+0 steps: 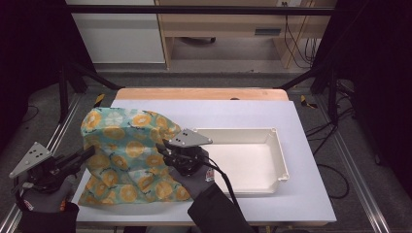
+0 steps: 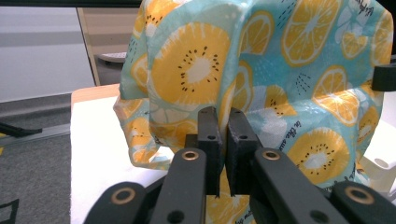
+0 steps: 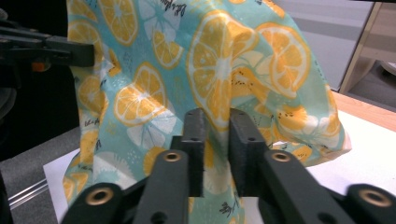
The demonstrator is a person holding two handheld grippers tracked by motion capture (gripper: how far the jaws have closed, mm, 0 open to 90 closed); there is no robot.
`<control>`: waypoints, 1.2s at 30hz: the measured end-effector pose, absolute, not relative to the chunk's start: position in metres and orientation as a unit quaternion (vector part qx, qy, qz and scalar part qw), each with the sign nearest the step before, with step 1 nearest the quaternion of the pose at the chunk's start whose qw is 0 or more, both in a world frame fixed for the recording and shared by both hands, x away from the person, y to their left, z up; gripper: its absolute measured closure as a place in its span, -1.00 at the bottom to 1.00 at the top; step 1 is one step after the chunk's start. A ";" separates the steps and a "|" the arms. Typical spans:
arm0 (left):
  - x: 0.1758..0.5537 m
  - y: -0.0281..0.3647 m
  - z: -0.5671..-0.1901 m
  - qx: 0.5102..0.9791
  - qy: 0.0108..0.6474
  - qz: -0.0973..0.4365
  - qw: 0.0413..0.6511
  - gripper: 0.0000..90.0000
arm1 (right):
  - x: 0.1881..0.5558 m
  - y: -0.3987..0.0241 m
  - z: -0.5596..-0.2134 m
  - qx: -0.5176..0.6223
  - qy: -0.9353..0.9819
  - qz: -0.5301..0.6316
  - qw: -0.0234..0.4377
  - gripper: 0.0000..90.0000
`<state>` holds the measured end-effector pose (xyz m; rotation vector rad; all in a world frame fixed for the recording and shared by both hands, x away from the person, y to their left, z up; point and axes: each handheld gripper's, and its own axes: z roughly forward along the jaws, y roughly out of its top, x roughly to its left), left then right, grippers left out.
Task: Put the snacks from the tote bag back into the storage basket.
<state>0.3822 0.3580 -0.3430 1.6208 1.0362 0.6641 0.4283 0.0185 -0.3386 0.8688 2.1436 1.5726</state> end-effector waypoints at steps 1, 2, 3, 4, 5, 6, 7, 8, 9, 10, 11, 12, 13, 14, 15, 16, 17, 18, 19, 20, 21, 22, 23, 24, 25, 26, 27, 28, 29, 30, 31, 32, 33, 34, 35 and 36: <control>0.382 0.358 -0.343 0.677 0.433 0.277 0.526 0.92 | 0.429 0.019 -0.338 0.308 0.755 0.553 0.172 0.80; 0.382 0.358 -0.343 0.677 0.434 0.278 0.526 0.93 | 0.429 0.019 -0.338 0.310 0.754 0.553 0.173 0.86; 0.382 0.359 -0.343 0.677 0.434 0.277 0.526 0.94 | 0.430 0.019 -0.337 0.310 0.754 0.553 0.173 0.90; 0.382 0.359 -0.343 0.677 0.434 0.277 0.526 0.95 | 0.430 0.019 -0.337 0.311 0.753 0.553 0.172 0.93; 0.382 0.359 -0.343 0.677 0.433 0.277 0.526 0.95 | 0.431 0.018 -0.336 0.312 0.753 0.554 0.168 0.96; 0.382 0.359 -0.343 0.677 0.433 0.277 0.527 0.95 | 0.432 0.018 -0.335 0.312 0.755 0.553 0.166 0.98; 0.382 0.359 -0.343 0.677 0.433 0.277 0.527 0.96 | 0.432 0.017 -0.335 0.309 0.756 0.553 0.164 1.00; 0.382 0.359 -0.343 0.677 0.433 0.278 0.526 0.96 | 0.432 0.016 -0.334 0.308 0.757 0.553 0.162 1.00; 0.382 0.359 -0.343 0.677 0.433 0.278 0.527 0.96 | 0.431 0.016 -0.333 0.305 0.760 0.552 0.161 1.00; 0.381 0.359 -0.343 0.676 0.434 0.278 0.527 0.96 | 0.431 0.016 -0.332 0.303 0.760 0.552 0.161 1.00; 0.381 0.359 -0.342 0.675 0.434 0.278 0.527 0.97 | 0.428 0.014 -0.328 0.297 0.759 0.557 0.161 1.00; 0.381 0.359 -0.342 0.675 0.434 0.277 0.528 0.98 | 0.427 0.014 -0.327 0.294 0.759 0.558 0.163 1.00; 0.380 0.359 -0.342 0.675 0.434 0.277 0.529 0.98 | 0.427 0.014 -0.327 0.294 0.759 0.558 0.163 1.00; 0.380 0.359 -0.342 0.674 0.433 0.277 0.530 0.98 | 0.425 0.014 -0.324 0.292 0.757 0.560 0.165 1.00; 0.379 0.360 -0.342 0.673 0.433 0.276 0.532 0.98 | 0.422 0.014 -0.321 0.286 0.758 0.562 0.166 1.00; 0.379 0.360 -0.342 0.673 0.432 0.276 0.533 0.99 | 0.421 0.014 -0.320 0.283 0.757 0.565 0.168 1.00; 0.378 0.361 -0.341 0.672 0.432 0.276 0.535 0.99 | 0.419 0.014 -0.318 0.279 0.757 0.567 0.167 1.00; 0.378 0.361 -0.341 0.672 0.431 0.275 0.536 0.99 | 0.416 0.014 -0.316 0.274 0.757 0.569 0.167 1.00; 0.377 0.362 -0.341 0.671 0.431 0.275 0.538 1.00 | 0.413 0.014 -0.314 0.271 0.757 0.570 0.166 1.00; 0.376 0.363 -0.340 0.670 0.429 0.274 0.539 1.00 | 0.411 0.014 -0.313 0.268 0.758 0.572 0.165 1.00; 0.375 0.363 -0.340 0.670 0.429 0.273 0.541 1.00 | 0.408 0.013 -0.313 0.263 0.759 0.572 0.164 1.00; 0.374 0.363 -0.339 0.669 0.428 0.274 0.542 1.00 | 0.407 0.013 -0.313 0.260 0.761 0.571 0.164 1.00; 0.373 0.363 -0.339 0.670 0.427 0.274 0.542 1.00 | 0.402 0.012 -0.314 0.254 0.763 0.573 0.160 1.00; 0.373 0.363 -0.339 0.671 0.427 0.274 0.541 1.00 | 0.402 0.012 -0.314 0.254 0.763 0.573 0.160 1.00; 0.371 0.363 -0.339 0.671 0.427 0.276 0.540 1.00 | 0.400 0.012 -0.314 0.253 0.763 0.573 0.158 1.00; 0.370 0.362 -0.339 0.672 0.427 0.276 0.539 1.00 | 0.398 0.012 -0.316 0.251 0.764 0.574 0.154 1.00; 0.369 0.362 -0.339 0.673 0.426 0.277 0.538 1.00 | 0.397 0.012 -0.317 0.250 0.765 0.574 0.151 1.00; 0.368 0.362 -0.340 0.673 0.426 0.277 0.537 1.00 | 0.395 0.012 -0.318 0.249 0.765 0.574 0.149 1.00; 0.367 0.361 -0.340 0.673 0.426 0.277 0.537 1.00 | 0.394 0.012 -0.320 0.249 0.765 0.575 0.146 1.00; 0.365 0.361 -0.341 0.674 0.427 0.277 0.536 1.00 | 0.392 0.012 -0.324 0.251 0.767 0.573 0.143 1.00; 0.365 0.361 -0.342 0.674 0.427 0.277 0.536 1.00 | 0.392 0.012 -0.324 0.251 0.767 0.573 0.143 1.00; 0.364 0.361 -0.343 0.673 0.428 0.276 0.536 1.00 | 0.391 0.012 -0.325 0.251 0.768 0.572 0.142 1.00; 0.363 0.361 -0.344 0.674 0.428 0.276 0.536 1.00 | 0.391 0.013 -0.328 0.252 0.768 0.573 0.138 1.00; 0.363 0.361 -0.345 0.674 0.428 0.276 0.535 1.00 | 0.392 0.014 -0.331 0.253 0.771 0.569 0.135 1.00; 0.363 0.361 -0.346 0.676 0.428 0.275 0.534 1.00 | 0.393 0.015 -0.333 0.254 0.771 0.568 0.134 1.00; 0.363 0.360 -0.347 0.677 0.429 0.274 0.531 1.00 | 0.393 0.015 -0.333 0.254 0.771 0.568 0.134 1.00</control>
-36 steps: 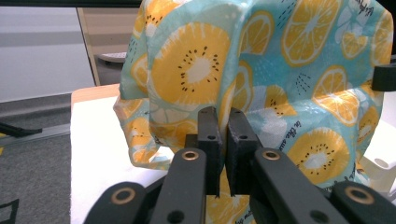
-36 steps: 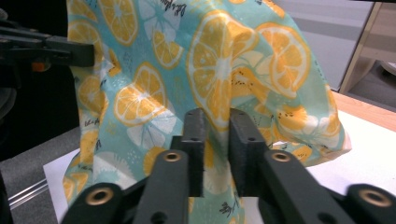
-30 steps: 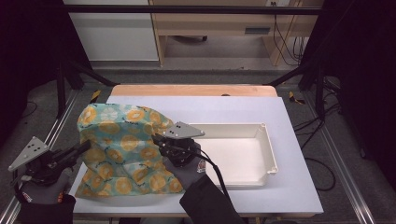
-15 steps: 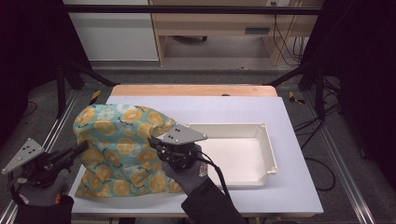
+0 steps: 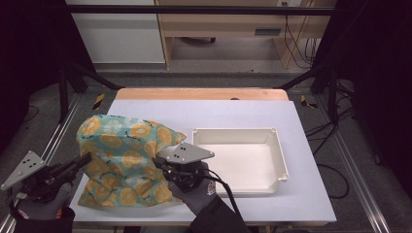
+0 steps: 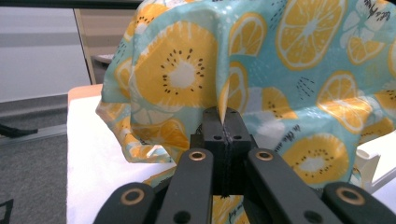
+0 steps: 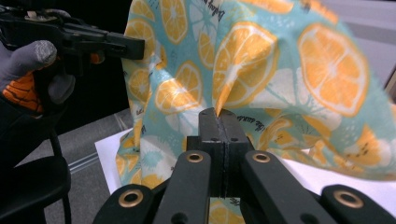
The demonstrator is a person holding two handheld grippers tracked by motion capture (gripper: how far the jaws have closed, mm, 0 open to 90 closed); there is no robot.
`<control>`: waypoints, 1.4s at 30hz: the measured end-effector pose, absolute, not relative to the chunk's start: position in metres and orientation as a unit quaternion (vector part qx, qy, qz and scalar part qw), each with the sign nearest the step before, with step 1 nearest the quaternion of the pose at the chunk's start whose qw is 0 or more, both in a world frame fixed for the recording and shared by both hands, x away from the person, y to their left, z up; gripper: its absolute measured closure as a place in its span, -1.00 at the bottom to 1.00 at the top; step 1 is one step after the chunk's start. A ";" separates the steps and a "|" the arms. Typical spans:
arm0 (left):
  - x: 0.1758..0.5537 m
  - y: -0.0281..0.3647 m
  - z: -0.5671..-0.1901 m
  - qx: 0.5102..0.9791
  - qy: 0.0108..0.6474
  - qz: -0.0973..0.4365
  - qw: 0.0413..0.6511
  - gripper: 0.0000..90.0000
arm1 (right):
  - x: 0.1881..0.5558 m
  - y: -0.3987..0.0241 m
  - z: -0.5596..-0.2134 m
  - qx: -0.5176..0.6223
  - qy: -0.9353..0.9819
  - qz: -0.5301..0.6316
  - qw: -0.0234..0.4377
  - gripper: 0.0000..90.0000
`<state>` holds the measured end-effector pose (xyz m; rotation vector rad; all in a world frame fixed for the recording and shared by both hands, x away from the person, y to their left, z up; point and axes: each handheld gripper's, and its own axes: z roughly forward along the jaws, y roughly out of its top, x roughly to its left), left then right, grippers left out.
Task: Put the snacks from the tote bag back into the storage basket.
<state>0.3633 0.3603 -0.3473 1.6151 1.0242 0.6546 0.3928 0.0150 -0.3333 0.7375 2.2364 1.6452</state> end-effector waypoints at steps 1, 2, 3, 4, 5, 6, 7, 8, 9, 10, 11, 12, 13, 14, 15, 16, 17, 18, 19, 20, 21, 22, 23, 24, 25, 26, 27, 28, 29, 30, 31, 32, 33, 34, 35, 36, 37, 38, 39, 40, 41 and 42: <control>0.364 0.360 -0.349 0.677 0.431 0.273 0.531 1.00 | 0.394 0.016 -0.336 0.255 0.773 0.565 0.133 1.00; 0.364 0.360 -0.350 0.678 0.431 0.272 0.530 1.00 | 0.395 0.017 -0.338 0.257 0.775 0.563 0.131 1.00; 0.364 0.360 -0.352 0.679 0.432 0.270 0.528 1.00 | 0.395 0.018 -0.340 0.258 0.775 0.562 0.129 1.00; 0.365 0.361 -0.352 0.679 0.433 0.269 0.528 1.00 | 0.397 0.019 -0.344 0.259 0.778 0.558 0.128 1.00; 0.365 0.361 -0.353 0.679 0.434 0.269 0.528 1.00 | 0.398 0.021 -0.346 0.262 0.778 0.556 0.126 1.00; 0.365 0.361 -0.353 0.679 0.434 0.269 0.527 1.00 | 0.401 0.023 -0.352 0.267 0.781 0.551 0.123 1.00; 0.365 0.361 -0.354 0.679 0.435 0.269 0.527 1.00 | 0.401 0.023 -0.352 0.267 0.781 0.551 0.123 1.00; 0.365 0.361 -0.354 0.679 0.435 0.268 0.527 1.00 | 0.403 0.024 -0.354 0.269 0.783 0.548 0.124 1.00; 0.365 0.361 -0.355 0.680 0.435 0.267 0.526 1.00 | 0.404 0.025 -0.357 0.272 0.783 0.545 0.122 1.00; 0.365 0.361 -0.355 0.680 0.435 0.267 0.526 1.00 | 0.406 0.026 -0.361 0.274 0.784 0.544 0.122 1.00; 0.366 0.360 -0.356 0.681 0.435 0.266 0.526 1.00 | 0.408 0.026 -0.363 0.277 0.784 0.542 0.121 1.00; 0.366 0.360 -0.356 0.682 0.435 0.266 0.524 1.00 | 0.409 0.027 -0.364 0.279 0.784 0.541 0.121 1.00; 0.366 0.360 -0.357 0.682 0.435 0.266 0.524 1.00 | 0.410 0.027 -0.365 0.279 0.784 0.541 0.122 0.98; 0.366 0.360 -0.357 0.683 0.435 0.265 0.523 1.00 | 0.410 0.026 -0.365 0.280 0.784 0.541 0.123 0.96; 0.367 0.359 -0.357 0.682 0.436 0.265 0.523 1.00 | 0.410 0.025 -0.365 0.281 0.783 0.541 0.123 0.93; 0.367 0.360 -0.358 0.683 0.436 0.265 0.523 1.00 | 0.410 0.024 -0.364 0.280 0.783 0.542 0.122 0.88; 0.367 0.360 -0.358 0.684 0.436 0.265 0.521 1.00 | 0.410 0.022 -0.362 0.280 0.780 0.546 0.125 0.83; 0.367 0.359 -0.358 0.685 0.437 0.265 0.520 1.00 | 0.409 0.019 -0.360 0.278 0.777 0.550 0.126 0.79; 0.367 0.359 -0.359 0.684 0.437 0.265 0.520 1.00 | 0.408 0.016 -0.358 0.278 0.774 0.555 0.128 0.73; 0.367 0.359 -0.359 0.685 0.437 0.264 0.520 1.00 | 0.408 0.013 -0.355 0.278 0.770 0.559 0.130 0.69; 0.367 0.359 -0.359 0.684 0.437 0.265 0.520 1.00 | 0.407 0.010 -0.352 0.277 0.768 0.563 0.131 0.63; 0.367 0.358 -0.359 0.685 0.437 0.264 0.520 1.00 | 0.406 0.007 -0.348 0.277 0.763 0.568 0.135 0.56; 0.367 0.358 -0.359 0.686 0.436 0.264 0.519 1.00 | 0.406 0.004 -0.345 0.276 0.758 0.574 0.138 0.49; 0.368 0.358 -0.359 0.686 0.436 0.265 0.518 1.00 | 0.406 0.002 -0.341 0.277 0.754 0.579 0.139 0.41; 0.368 0.358 -0.359 0.687 0.436 0.264 0.518 1.00 | 0.406 0.000 -0.338 0.276 0.751 0.583 0.143 0.34; 0.368 0.358 -0.359 0.687 0.436 0.264 0.518 1.00 | 0.407 0.000 -0.335 0.275 0.749 0.585 0.149 0.27; 0.368 0.358 -0.360 0.687 0.436 0.264 0.518 1.00 | 0.408 0.000 -0.331 0.276 0.745 0.587 0.157 0.20; 0.368 0.358 -0.360 0.687 0.436 0.264 0.518 1.00 | 0.409 0.001 -0.330 0.276 0.743 0.588 0.160 0.16; 0.368 0.358 -0.360 0.687 0.436 0.264 0.518 1.00 | 0.411 0.003 -0.328 0.277 0.739 0.592 0.165 0.12; 0.368 0.358 -0.360 0.687 0.437 0.264 0.518 1.00 | 0.413 0.004 -0.327 0.279 0.737 0.593 0.165 0.08; 0.368 0.358 -0.360 0.687 0.436 0.264 0.518 1.00 | 0.416 0.008 -0.327 0.281 0.737 0.593 0.162 0.05; 0.368 0.358 -0.360 0.687 0.436 0.264 0.518 1.00 | 0.417 0.010 -0.327 0.281 0.738 0.592 0.160 0.05; 0.368 0.358 -0.360 0.686 0.437 0.263 0.518 1.00 | 0.419 0.014 -0.327 0.282 0.741 0.589 0.157 0.05; 0.368 0.358 -0.360 0.686 0.437 0.263 0.518 1.00 | 0.419 0.017 -0.328 0.282 0.743 0.586 0.157 0.06; 0.368 0.358 -0.360 0.687 0.437 0.264 0.517 1.00 | 0.420 0.020 -0.329 0.280 0.747 0.583 0.156 0.12; 0.368 0.358 -0.360 0.688 0.437 0.264 0.516 1.00 | 0.420 0.021 -0.329 0.280 0.749 0.579 0.158 0.20; 0.368 0.358 -0.360 0.688 0.437 0.265 0.516 1.00 | 0.421 0.023 -0.330 0.285 0.752 0.571 0.165 0.30; 0.368 0.358 -0.360 0.688 0.437 0.265 0.515 1.00 | 0.422 0.024 -0.331 0.289 0.755 0.564 0.166 0.38; 0.369 0.358 -0.360 0.688 0.438 0.265 0.515 0.99 | 0.423 0.024 -0.331 0.291 0.757 0.562 0.161 0.48; 0.369 0.358 -0.360 0.688 0.438 0.265 0.515 0.99 | 0.423 0.023 -0.331 0.290 0.759 0.562 0.157 0.58; 0.369 0.358 -0.360 0.688 0.438 0.265 0.515 0.99 | 0.423 0.022 -0.331 0.291 0.758 0.562 0.160 0.72; 0.369 0.358 -0.360 0.688 0.438 0.265 0.514 0.99 | 0.423 0.022 -0.330 0.290 0.758 0.562 0.158 0.80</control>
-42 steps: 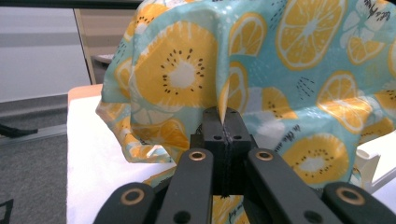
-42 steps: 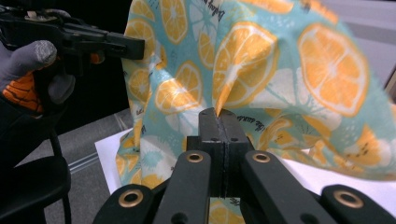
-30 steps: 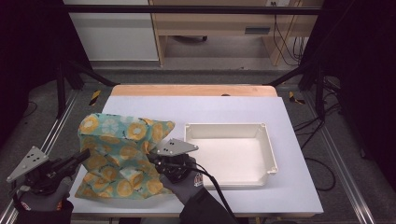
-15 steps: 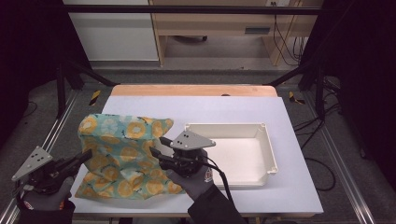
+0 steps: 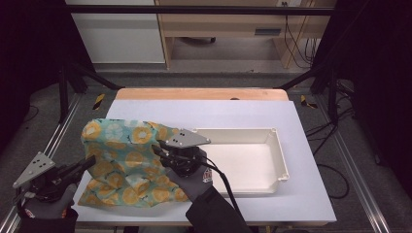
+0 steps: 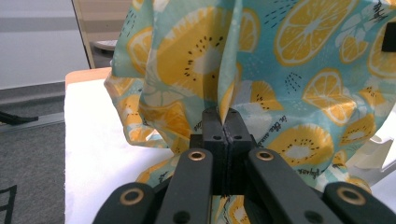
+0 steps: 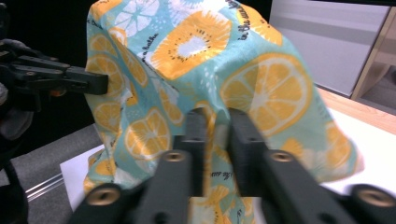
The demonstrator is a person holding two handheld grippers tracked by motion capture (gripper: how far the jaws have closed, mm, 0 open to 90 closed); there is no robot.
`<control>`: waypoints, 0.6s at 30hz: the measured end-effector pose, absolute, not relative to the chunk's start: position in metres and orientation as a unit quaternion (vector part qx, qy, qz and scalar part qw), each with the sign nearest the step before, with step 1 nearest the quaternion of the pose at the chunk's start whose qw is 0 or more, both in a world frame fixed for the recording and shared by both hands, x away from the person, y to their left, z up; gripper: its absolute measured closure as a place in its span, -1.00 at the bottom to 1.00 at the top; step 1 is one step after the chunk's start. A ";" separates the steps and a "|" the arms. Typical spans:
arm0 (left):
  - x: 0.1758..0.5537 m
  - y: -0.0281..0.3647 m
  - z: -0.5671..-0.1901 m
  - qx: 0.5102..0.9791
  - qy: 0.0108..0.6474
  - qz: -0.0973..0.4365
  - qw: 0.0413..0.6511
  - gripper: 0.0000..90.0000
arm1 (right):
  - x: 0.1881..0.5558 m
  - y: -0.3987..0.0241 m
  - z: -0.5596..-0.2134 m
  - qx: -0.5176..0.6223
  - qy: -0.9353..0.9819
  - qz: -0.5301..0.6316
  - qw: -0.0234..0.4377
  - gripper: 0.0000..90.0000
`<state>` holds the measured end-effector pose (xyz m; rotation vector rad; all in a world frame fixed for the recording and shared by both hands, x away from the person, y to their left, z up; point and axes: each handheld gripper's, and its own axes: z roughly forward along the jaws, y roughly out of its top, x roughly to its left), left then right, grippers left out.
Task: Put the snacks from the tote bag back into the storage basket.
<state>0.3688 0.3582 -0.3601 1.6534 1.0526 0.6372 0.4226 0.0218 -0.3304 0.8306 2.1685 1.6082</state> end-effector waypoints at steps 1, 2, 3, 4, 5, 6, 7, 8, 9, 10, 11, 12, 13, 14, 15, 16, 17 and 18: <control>0.369 0.358 -0.360 0.688 0.438 0.265 0.514 0.99 | 0.422 0.021 -0.330 0.290 0.758 0.563 0.158 0.86; 0.369 0.358 -0.360 0.688 0.437 0.264 0.515 0.99 | 0.421 0.020 -0.329 0.291 0.757 0.563 0.159 0.94; 0.369 0.357 -0.360 0.689 0.436 0.265 0.514 0.99 | 0.420 0.020 -0.328 0.288 0.758 0.563 0.160 0.96; 0.369 0.357 -0.360 0.690 0.436 0.265 0.514 0.99 | 0.419 0.019 -0.327 0.285 0.759 0.563 0.161 0.98; 0.369 0.357 -0.360 0.690 0.436 0.265 0.513 0.99 | 0.417 0.019 -0.325 0.282 0.758 0.565 0.163 0.99; 0.369 0.357 -0.360 0.690 0.436 0.265 0.513 0.99 | 0.415 0.019 -0.324 0.279 0.759 0.565 0.165 0.99; 0.369 0.357 -0.360 0.690 0.435 0.265 0.513 0.99 | 0.413 0.019 -0.323 0.275 0.759 0.566 0.168 0.99; 0.369 0.357 -0.360 0.691 0.435 0.265 0.513 0.99 | 0.411 0.019 -0.322 0.272 0.759 0.567 0.170 1.00; 0.369 0.357 -0.360 0.691 0.436 0.265 0.513 0.98 | 0.408 0.018 -0.320 0.269 0.757 0.571 0.169 1.00; 0.369 0.357 -0.360 0.691 0.435 0.265 0.512 0.98 | 0.405 0.018 -0.320 0.263 0.757 0.574 0.168 1.00; 0.369 0.357 -0.360 0.691 0.436 0.265 0.512 0.98 | 0.403 0.018 -0.320 0.259 0.757 0.576 0.167 1.00; 0.369 0.357 -0.360 0.690 0.437 0.266 0.511 0.97 | 0.401 0.018 -0.320 0.256 0.758 0.577 0.166 1.00; 0.369 0.357 -0.360 0.690 0.438 0.267 0.511 0.97 | 0.398 0.019 -0.321 0.250 0.760 0.577 0.164 1.00; 0.369 0.358 -0.360 0.689 0.439 0.267 0.511 0.96 | 0.396 0.019 -0.322 0.248 0.761 0.577 0.162 1.00; 0.369 0.358 -0.360 0.689 0.439 0.267 0.510 0.95 | 0.394 0.019 -0.324 0.245 0.762 0.578 0.161 1.00; 0.369 0.358 -0.360 0.690 0.440 0.268 0.509 0.94 | 0.393 0.019 -0.326 0.243 0.763 0.576 0.161 1.00; 0.369 0.359 -0.360 0.689 0.441 0.268 0.509 0.92 | 0.392 0.020 -0.328 0.243 0.765 0.576 0.156 1.00; 0.369 0.359 -0.360 0.689 0.441 0.268 0.509 0.89 | 0.392 0.020 -0.330 0.242 0.766 0.575 0.156 1.00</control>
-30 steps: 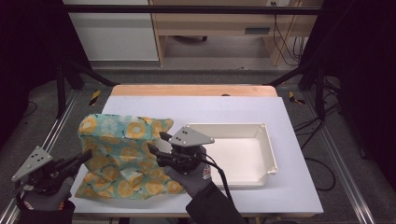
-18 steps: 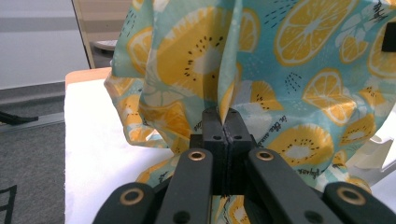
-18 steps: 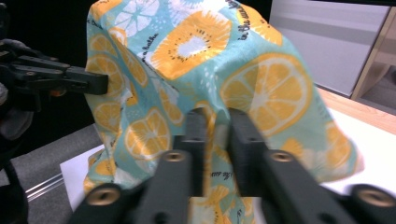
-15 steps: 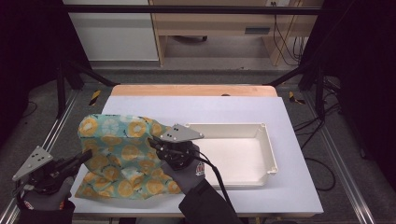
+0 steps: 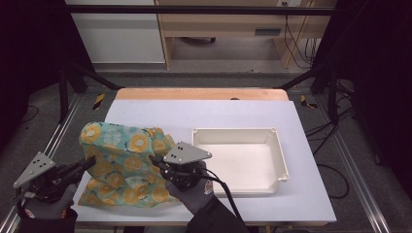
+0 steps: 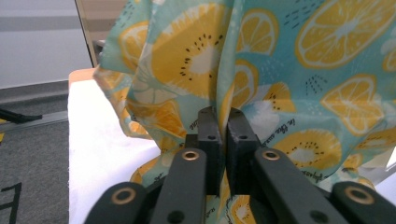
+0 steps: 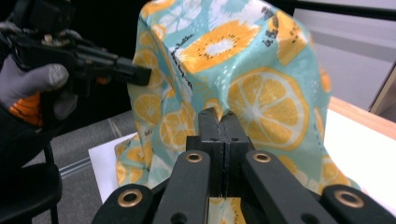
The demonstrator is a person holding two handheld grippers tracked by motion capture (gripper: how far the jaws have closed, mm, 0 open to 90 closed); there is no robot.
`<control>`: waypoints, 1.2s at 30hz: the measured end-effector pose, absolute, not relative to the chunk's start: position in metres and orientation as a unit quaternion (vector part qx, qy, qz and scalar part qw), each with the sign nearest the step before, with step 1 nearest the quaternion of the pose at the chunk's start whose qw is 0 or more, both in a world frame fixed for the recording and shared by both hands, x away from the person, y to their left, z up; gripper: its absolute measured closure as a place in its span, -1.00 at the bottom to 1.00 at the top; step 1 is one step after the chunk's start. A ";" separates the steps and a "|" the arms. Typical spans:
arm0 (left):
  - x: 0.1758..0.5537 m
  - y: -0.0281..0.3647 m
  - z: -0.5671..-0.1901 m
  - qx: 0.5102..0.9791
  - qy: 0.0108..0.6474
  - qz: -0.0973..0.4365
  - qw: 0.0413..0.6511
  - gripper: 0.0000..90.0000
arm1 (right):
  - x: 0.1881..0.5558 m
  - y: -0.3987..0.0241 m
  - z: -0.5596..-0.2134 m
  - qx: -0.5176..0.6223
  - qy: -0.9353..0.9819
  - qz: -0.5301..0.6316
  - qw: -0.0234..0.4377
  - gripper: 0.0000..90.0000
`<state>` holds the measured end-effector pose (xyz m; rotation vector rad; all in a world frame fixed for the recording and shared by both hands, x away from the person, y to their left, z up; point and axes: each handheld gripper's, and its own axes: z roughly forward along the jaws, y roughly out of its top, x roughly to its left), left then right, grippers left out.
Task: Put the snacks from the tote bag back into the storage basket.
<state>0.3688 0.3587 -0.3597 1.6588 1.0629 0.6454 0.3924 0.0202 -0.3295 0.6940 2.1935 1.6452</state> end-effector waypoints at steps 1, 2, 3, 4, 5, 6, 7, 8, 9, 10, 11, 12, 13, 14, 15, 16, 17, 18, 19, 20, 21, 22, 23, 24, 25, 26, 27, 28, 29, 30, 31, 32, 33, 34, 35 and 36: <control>0.369 0.359 -0.359 0.689 0.441 0.269 0.509 0.85 | 0.393 0.021 -0.331 0.244 0.767 0.573 0.153 1.00; 0.368 0.359 -0.358 0.686 0.441 0.271 0.510 0.81 | 0.393 0.021 -0.332 0.244 0.768 0.573 0.151 1.00; 0.368 0.359 -0.357 0.685 0.442 0.274 0.510 0.74 | 0.394 0.022 -0.334 0.244 0.770 0.571 0.150 1.00; 0.367 0.360 -0.354 0.682 0.442 0.273 0.514 0.65 | 0.394 0.022 -0.336 0.245 0.770 0.569 0.150 1.00; 0.366 0.360 -0.353 0.681 0.440 0.274 0.517 0.60 | 0.395 0.022 -0.337 0.246 0.771 0.568 0.149 1.00; 0.364 0.361 -0.350 0.677 0.439 0.278 0.521 0.56 | 0.395 0.023 -0.338 0.246 0.772 0.567 0.149 1.00; 0.364 0.361 -0.347 0.676 0.438 0.280 0.522 0.49 | 0.395 0.023 -0.340 0.247 0.772 0.566 0.149 1.00; 0.362 0.361 -0.343 0.675 0.437 0.283 0.523 0.44 | 0.396 0.023 -0.341 0.247 0.773 0.565 0.149 1.00; 0.361 0.361 -0.340 0.673 0.433 0.287 0.526 0.39 | 0.397 0.024 -0.342 0.248 0.774 0.563 0.148 1.00; 0.360 0.362 -0.336 0.672 0.431 0.291 0.528 0.36 | 0.397 0.024 -0.343 0.249 0.774 0.563 0.146 1.00; 0.360 0.361 -0.332 0.672 0.429 0.293 0.528 0.31 | 0.398 0.024 -0.343 0.249 0.774 0.563 0.146 1.00; 0.360 0.361 -0.329 0.672 0.427 0.294 0.529 0.29 | 0.398 0.025 -0.344 0.249 0.775 0.562 0.146 1.00; 0.360 0.361 -0.325 0.670 0.424 0.300 0.530 0.27 | 0.398 0.025 -0.344 0.249 0.775 0.562 0.146 1.00; 0.361 0.360 -0.322 0.670 0.423 0.302 0.531 0.25 | 0.399 0.026 -0.344 0.249 0.775 0.562 0.145 1.00; 0.362 0.360 -0.320 0.671 0.422 0.302 0.530 0.24 | 0.398 0.026 -0.344 0.249 0.776 0.561 0.146 1.00; 0.364 0.359 -0.318 0.671 0.421 0.305 0.528 0.23 | 0.398 0.027 -0.344 0.248 0.776 0.561 0.146 1.00; 0.366 0.359 -0.317 0.672 0.421 0.307 0.526 0.22 | 0.398 0.027 -0.344 0.248 0.777 0.560 0.147 1.00; 0.368 0.358 -0.316 0.673 0.422 0.306 0.524 0.21 | 0.398 0.027 -0.344 0.248 0.777 0.559 0.147 1.00; 0.370 0.357 -0.315 0.673 0.423 0.305 0.524 0.21 | 0.398 0.027 -0.343 0.248 0.778 0.559 0.148 1.00; 0.373 0.357 -0.315 0.675 0.424 0.301 0.523 0.23 | 0.398 0.027 -0.343 0.248 0.777 0.560 0.147 1.00; 0.375 0.356 -0.315 0.677 0.425 0.299 0.522 0.27 | 0.398 0.026 -0.343 0.247 0.777 0.560 0.148 1.00; 0.376 0.356 -0.315 0.678 0.424 0.299 0.520 0.30 | 0.398 0.026 -0.342 0.247 0.777 0.560 0.148 1.00; 0.376 0.356 -0.314 0.678 0.425 0.300 0.519 0.38 | 0.398 0.026 -0.342 0.247 0.776 0.561 0.148 1.00; 0.377 0.355 -0.314 0.681 0.425 0.298 0.516 0.49 | 0.398 0.026 -0.342 0.247 0.776 0.561 0.149 1.00; 0.377 0.354 -0.314 0.683 0.426 0.298 0.513 0.59 | 0.398 0.026 -0.341 0.249 0.775 0.561 0.150 1.00; 0.377 0.354 -0.314 0.684 0.427 0.298 0.511 0.73 | 0.398 0.025 -0.341 0.248 0.774 0.562 0.151 1.00; 0.377 0.354 -0.314 0.686 0.427 0.296 0.510 0.83 | 0.398 0.025 -0.340 0.249 0.773 0.563 0.152 1.00; 0.377 0.353 -0.314 0.686 0.429 0.297 0.507 0.89 | 0.398 0.025 -0.339 0.249 0.772 0.564 0.153 1.00; 0.377 0.354 -0.314 0.687 0.428 0.296 0.506 0.95 | 0.398 0.024 -0.338 0.248 0.771 0.566 0.154 1.00; 0.376 0.354 -0.314 0.687 0.428 0.295 0.507 0.98 | 0.398 0.024 -0.336 0.247 0.770 0.567 0.157 1.00; 0.375 0.354 -0.314 0.687 0.429 0.296 0.507 0.99 | 0.397 0.024 -0.335 0.247 0.769 0.568 0.158 1.00; 0.374 0.354 -0.314 0.686 0.429 0.297 0.507 1.00 | 0.397 0.024 -0.333 0.245 0.767 0.571 0.160 1.00; 0.373 0.354 -0.313 0.686 0.427 0.300 0.507 1.00 | 0.396 0.024 -0.331 0.243 0.767 0.571 0.161 1.00; 0.371 0.355 -0.313 0.682 0.424 0.303 0.512 1.00 | 0.395 0.024 -0.330 0.242 0.766 0.573 0.163 1.00; 0.368 0.355 -0.311 0.680 0.421 0.303 0.519 1.00 | 0.394 0.023 -0.328 0.239 0.765 0.574 0.167 1.00; 0.365 0.356 -0.310 0.678 0.418 0.303 0.524 1.00 | 0.392 0.023 -0.326 0.238 0.764 0.576 0.167 1.00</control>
